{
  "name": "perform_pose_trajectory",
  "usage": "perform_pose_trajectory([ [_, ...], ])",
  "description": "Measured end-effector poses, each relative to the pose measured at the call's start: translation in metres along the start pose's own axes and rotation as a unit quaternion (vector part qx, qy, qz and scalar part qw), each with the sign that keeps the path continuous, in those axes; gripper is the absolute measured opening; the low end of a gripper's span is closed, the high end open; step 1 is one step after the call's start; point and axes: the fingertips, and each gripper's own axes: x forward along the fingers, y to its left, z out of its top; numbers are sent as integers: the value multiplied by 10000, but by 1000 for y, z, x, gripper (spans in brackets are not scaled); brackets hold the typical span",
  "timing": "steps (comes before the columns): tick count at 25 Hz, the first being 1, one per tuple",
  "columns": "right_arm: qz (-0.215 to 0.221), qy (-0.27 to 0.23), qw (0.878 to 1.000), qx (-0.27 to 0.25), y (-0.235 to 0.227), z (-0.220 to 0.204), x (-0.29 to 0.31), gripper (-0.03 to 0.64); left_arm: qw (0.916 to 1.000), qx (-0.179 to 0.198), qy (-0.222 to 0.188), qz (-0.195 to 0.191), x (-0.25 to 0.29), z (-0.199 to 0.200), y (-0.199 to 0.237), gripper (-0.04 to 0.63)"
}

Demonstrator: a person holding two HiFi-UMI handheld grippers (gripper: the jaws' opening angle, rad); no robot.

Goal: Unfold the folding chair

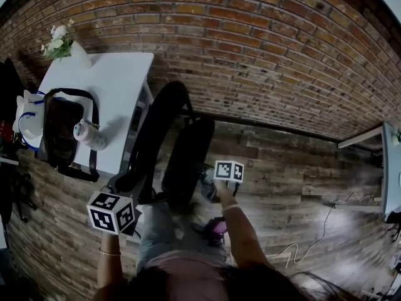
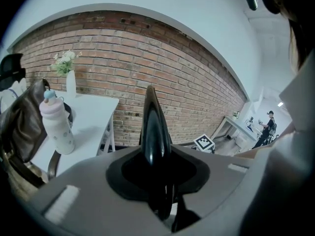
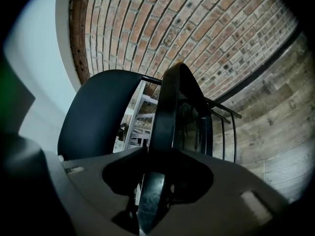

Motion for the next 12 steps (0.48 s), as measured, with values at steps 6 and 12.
perform_pose_trajectory([
  [6,32,41,10000,68,-17,0,-21,135,10000,10,-41,46,4,-4,-15,91],
  [12,74,-19,9999,132,-33,2,-38,140,10000,0,-98,7,9,-7,-29,90],
])
